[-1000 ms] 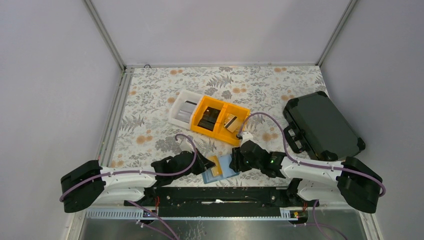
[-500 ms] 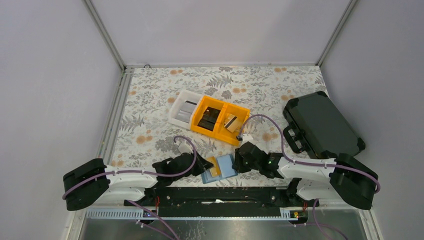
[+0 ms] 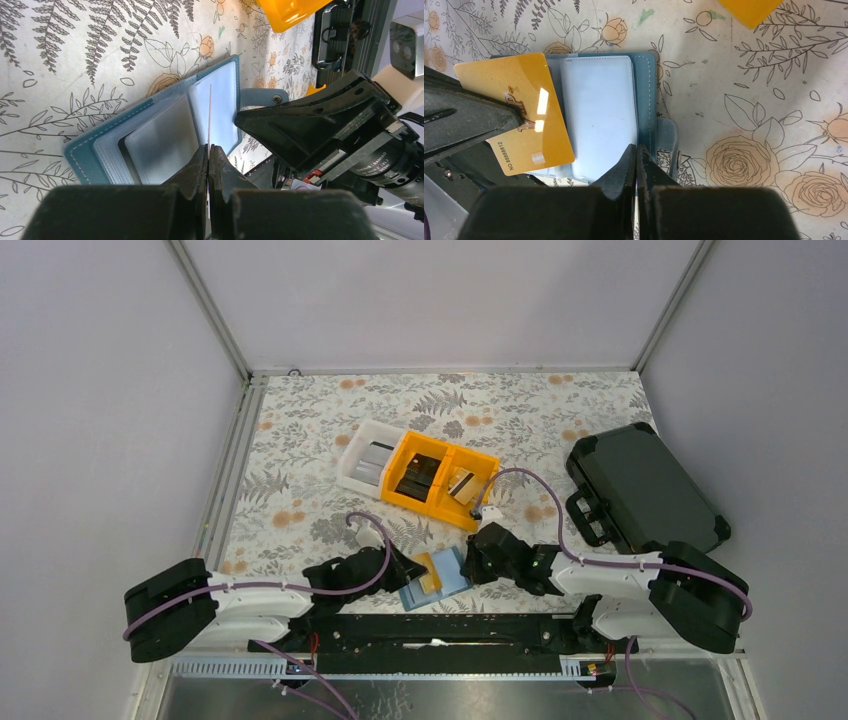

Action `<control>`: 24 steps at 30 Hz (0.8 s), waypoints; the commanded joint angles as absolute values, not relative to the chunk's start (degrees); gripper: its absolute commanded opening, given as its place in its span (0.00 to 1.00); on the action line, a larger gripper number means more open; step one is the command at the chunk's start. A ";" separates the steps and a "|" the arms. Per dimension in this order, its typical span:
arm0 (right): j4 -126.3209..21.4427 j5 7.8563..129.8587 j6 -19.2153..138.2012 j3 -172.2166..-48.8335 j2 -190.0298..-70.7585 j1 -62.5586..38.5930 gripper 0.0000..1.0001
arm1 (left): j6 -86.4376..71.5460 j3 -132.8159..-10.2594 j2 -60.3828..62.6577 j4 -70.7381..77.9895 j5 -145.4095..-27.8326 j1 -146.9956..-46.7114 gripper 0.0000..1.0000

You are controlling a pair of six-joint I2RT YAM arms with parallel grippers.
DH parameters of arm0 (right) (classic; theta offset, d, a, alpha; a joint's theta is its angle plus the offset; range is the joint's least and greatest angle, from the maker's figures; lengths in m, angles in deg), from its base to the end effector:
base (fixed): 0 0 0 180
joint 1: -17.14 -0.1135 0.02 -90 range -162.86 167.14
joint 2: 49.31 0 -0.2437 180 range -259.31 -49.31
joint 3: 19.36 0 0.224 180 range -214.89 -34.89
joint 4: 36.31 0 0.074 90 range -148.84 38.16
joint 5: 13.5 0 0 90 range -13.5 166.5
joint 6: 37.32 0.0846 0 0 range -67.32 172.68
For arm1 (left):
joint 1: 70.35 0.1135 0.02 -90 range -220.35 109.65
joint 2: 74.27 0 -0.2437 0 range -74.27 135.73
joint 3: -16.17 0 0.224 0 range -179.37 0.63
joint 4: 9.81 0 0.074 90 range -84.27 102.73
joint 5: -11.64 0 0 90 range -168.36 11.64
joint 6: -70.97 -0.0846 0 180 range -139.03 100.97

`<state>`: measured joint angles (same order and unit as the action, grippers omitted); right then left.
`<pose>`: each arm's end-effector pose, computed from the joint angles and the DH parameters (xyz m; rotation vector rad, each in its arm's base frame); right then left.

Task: Put the credit cards into the card holder
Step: Insert the credit card into the card holder.

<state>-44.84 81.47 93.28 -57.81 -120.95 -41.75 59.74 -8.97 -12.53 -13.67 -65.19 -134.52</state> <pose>0.1348 0.2093 0.1168 -0.3391 2.4037 0.7620 0.1115 -0.1860 0.1100 -0.4508 2.3398 -1.1436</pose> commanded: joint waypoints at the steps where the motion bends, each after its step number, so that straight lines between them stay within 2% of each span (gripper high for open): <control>1: -47.69 81.95 93.22 -58.06 -123.59 -42.09 0.00 | 60.87 -7.94 -14.53 -16.25 -64.25 -135.13 0.00; 7: -48.01 81.64 92.91 -58.78 -124.41 -42.09 0.00 | 61.71 -7.28 -11.12 -19.47 -64.64 -135.13 0.00; 24: -48.83 81.96 92.82 -59.06 -124.16 -42.09 0.00 | 66.16 -6.58 -9.42 -16.90 -64.28 -135.13 0.00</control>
<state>-44.88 81.32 93.30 -59.08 -122.61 -41.75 63.58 -7.55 -10.24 -15.50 -65.19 -134.84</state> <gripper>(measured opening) 0.017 0.024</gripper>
